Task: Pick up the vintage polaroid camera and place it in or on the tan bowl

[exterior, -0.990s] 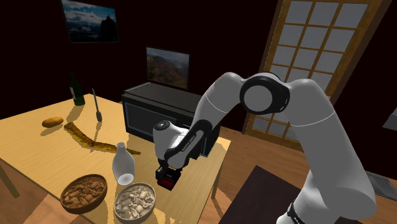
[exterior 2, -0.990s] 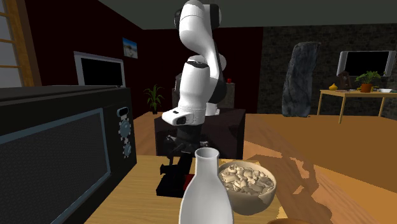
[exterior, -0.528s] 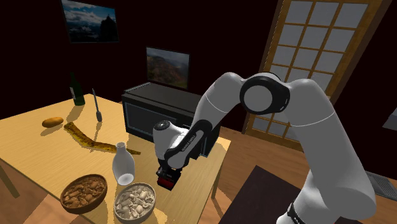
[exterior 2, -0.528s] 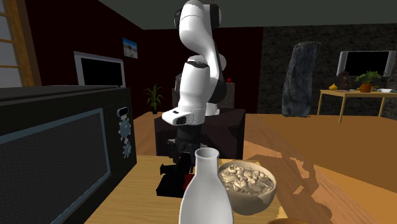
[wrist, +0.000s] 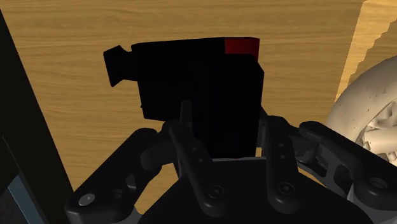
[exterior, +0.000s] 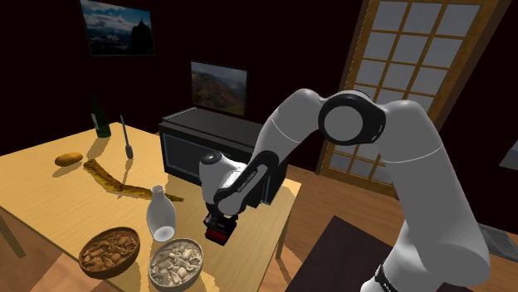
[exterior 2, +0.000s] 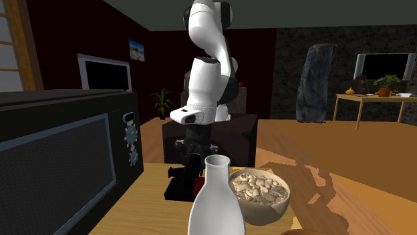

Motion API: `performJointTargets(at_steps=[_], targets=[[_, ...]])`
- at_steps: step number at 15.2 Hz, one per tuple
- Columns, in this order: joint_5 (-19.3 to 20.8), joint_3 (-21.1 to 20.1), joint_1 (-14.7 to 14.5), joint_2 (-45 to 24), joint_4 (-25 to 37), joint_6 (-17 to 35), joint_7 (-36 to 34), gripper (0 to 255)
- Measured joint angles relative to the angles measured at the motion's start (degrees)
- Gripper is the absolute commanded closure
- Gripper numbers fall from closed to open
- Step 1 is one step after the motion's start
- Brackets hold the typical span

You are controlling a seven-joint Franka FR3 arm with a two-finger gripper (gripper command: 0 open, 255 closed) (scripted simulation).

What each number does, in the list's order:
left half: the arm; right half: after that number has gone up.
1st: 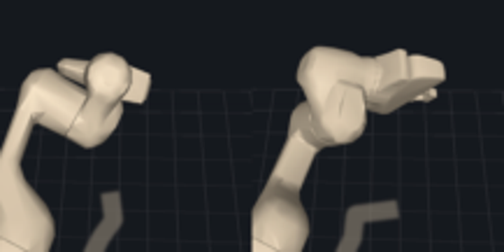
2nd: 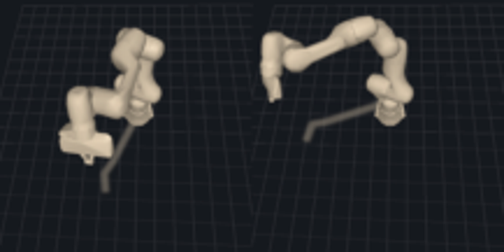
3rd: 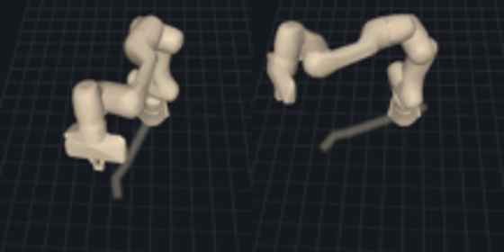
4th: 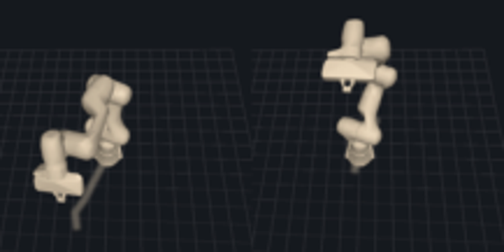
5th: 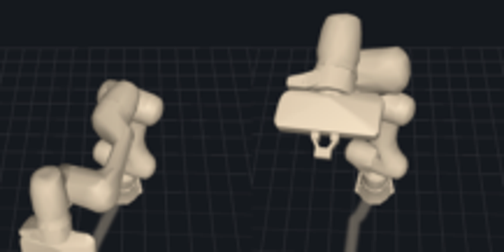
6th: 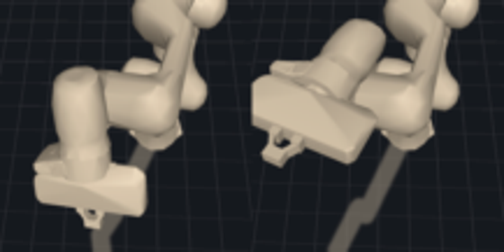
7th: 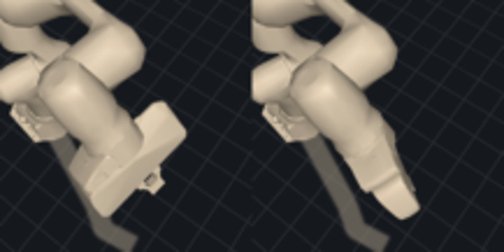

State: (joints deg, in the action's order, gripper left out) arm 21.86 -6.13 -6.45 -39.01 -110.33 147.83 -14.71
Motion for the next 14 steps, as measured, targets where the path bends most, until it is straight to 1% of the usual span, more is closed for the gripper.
performJointTargets(at_steps=[13,14], targets=[[-2.55,-2.19,1.59,8.76,-2.72,-5.95,2.49,255],[-2.78,-2.33,1.66,8.94,-2.18,-6.65,2.77,255]])
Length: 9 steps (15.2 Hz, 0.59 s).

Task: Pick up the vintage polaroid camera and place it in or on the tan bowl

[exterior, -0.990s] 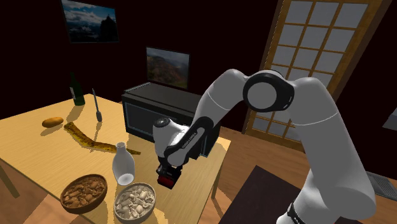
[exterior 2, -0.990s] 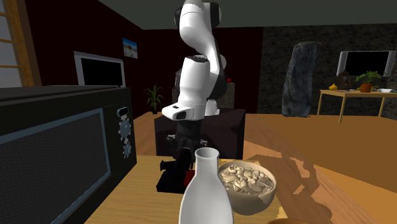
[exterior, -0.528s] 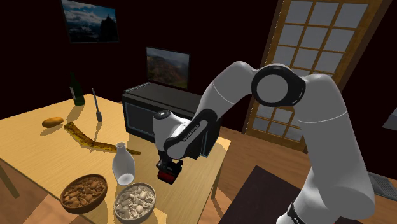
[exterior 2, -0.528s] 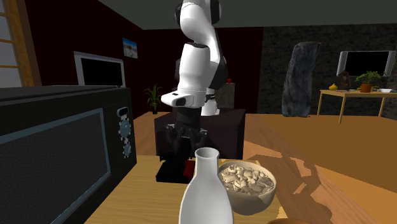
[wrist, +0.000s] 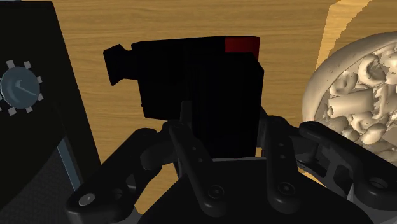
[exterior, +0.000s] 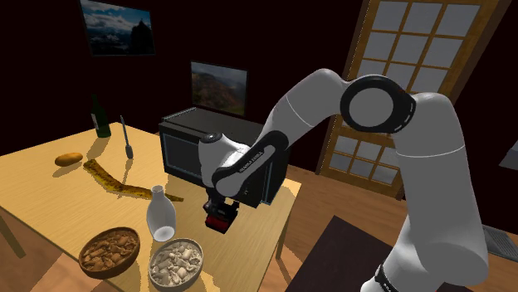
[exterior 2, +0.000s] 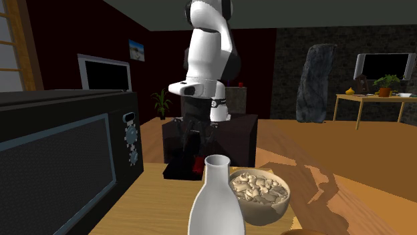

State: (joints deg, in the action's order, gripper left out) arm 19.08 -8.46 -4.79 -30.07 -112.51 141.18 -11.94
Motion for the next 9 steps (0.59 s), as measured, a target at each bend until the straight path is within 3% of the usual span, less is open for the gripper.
performJointTargets(at_steps=[9], targets=[[-2.05,-1.28,0.77,5.14,-0.05,-4.94,1.86,255]])
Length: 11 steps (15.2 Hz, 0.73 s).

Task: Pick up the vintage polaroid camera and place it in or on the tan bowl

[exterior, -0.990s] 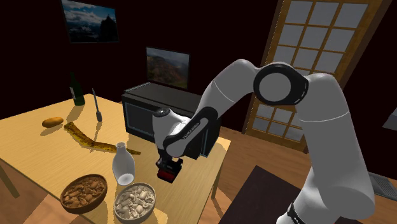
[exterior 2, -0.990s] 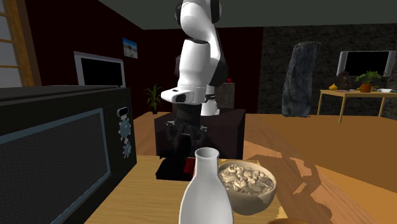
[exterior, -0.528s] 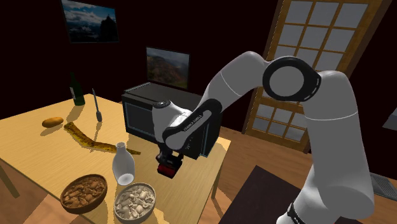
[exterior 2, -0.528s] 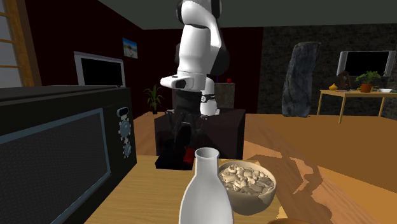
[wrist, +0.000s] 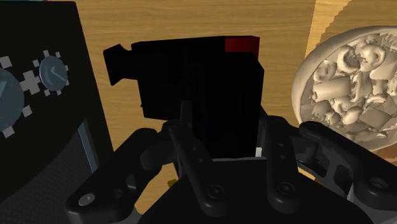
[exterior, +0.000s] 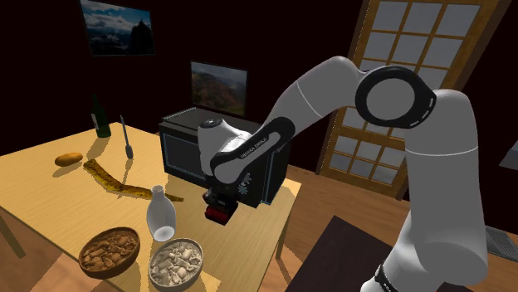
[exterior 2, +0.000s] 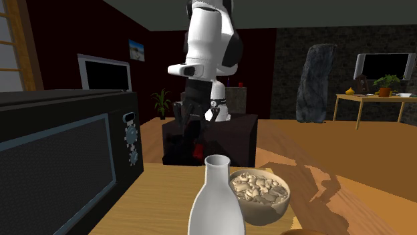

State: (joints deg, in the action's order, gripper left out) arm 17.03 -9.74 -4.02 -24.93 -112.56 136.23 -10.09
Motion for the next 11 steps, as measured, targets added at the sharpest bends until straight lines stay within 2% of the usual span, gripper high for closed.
performJointTargets(at_steps=[5,11], targets=[[-1.12,-0.56,0.38,2.67,0.25,-2.82,1.06,255],[-0.93,-2.39,-4.28,1.87,3.74,-6.49,-4.68,255]])
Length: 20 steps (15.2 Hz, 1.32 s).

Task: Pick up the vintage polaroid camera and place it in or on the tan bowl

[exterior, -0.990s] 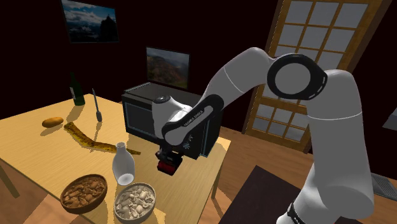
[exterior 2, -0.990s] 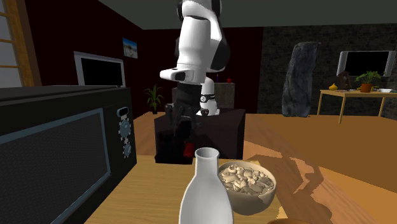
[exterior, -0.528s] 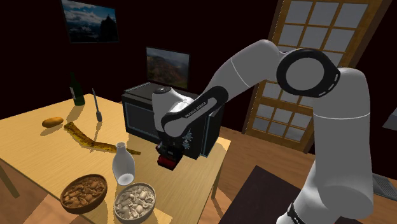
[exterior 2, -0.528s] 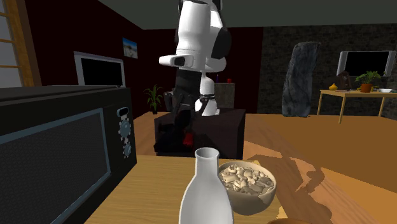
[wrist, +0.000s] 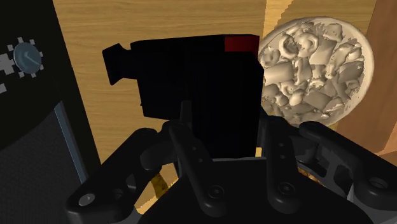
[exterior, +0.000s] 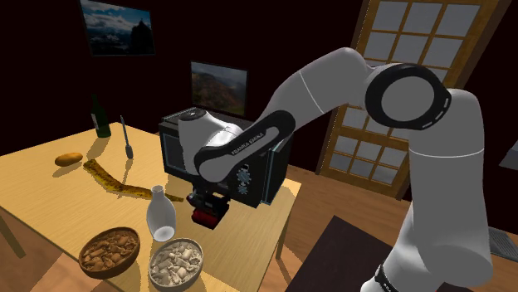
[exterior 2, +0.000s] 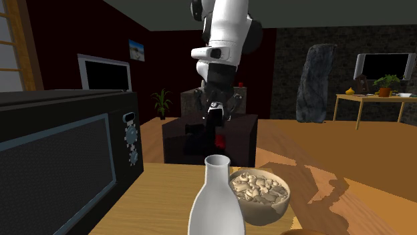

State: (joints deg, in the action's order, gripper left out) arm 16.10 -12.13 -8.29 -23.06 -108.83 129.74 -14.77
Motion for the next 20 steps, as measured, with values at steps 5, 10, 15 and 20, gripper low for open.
performJointTargets(at_steps=[5,10,15,20], targets=[[0.35,-1.51,-4.52,-2.34,5.40,-4.00,-5.12,255],[1.03,-2.70,-9.64,-6.59,13.19,-8.57,-10.32,255],[1.56,-3.01,-11.96,-9.03,16.22,-9.59,-12.73,255],[2.34,-2.55,-12.27,-11.15,15.72,-7.10,-13.50,255]])
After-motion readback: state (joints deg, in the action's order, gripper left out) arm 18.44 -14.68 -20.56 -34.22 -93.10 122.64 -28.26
